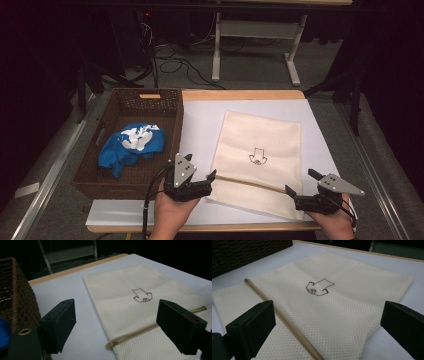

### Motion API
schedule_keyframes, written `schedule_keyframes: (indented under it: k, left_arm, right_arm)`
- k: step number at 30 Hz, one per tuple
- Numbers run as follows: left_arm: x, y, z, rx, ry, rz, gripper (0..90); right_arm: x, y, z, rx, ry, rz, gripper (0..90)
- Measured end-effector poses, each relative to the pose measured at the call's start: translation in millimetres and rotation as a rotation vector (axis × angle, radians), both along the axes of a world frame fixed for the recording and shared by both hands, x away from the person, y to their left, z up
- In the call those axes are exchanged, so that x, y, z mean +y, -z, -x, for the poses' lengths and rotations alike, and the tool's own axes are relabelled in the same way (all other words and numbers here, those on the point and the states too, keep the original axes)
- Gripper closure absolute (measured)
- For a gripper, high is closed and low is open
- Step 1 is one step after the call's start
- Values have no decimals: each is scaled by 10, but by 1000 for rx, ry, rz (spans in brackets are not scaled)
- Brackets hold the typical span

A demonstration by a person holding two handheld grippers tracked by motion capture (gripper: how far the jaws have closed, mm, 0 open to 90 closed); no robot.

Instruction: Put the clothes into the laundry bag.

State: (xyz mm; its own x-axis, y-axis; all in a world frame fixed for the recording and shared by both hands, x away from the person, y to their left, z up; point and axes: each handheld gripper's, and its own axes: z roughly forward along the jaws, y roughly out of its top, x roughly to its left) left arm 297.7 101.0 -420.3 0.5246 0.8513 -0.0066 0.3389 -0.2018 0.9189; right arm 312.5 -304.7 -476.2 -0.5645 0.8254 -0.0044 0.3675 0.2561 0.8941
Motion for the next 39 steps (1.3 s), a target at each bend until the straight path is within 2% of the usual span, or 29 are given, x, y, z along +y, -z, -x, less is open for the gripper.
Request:
schedule_keyframes:
  k: [2,8,10,12,19,25,27,32,35,39]
  left_arm:
    - [69,-26,11,0,-12,4,167]
    - [265,-76,52,0,-37,27,162]
    - [312,-82,76,-6,-50,15,162]
    - [366,-78,96,-2,-60,5,161]
    - [553,-101,126,-3,-112,3,155]
    - [830,-84,121,-2,-188,17,154]
    - [913,-80,123,-4,-210,22,153]
    - [1126,-77,142,-11,-267,47,152]
    - [1250,-70,159,-13,-297,53,151]
    - [1408,-65,195,-17,-341,50,150]
  right_arm:
    - [5,-3,-2,16,-9,-3,12]
    - [39,16,-37,-2,-20,33,4]
    - [44,14,-59,9,-21,38,4]
    - [51,3,-80,-2,-20,43,6]
    - [69,-4,-116,-7,-38,45,26]
    - [49,-13,-126,-5,-43,46,15]
    - [46,-21,-119,-22,-34,50,4]
    - [42,3,-101,-12,-43,52,4]
    - [24,26,-99,16,-59,27,10]
    - [20,20,-102,7,-67,25,19]
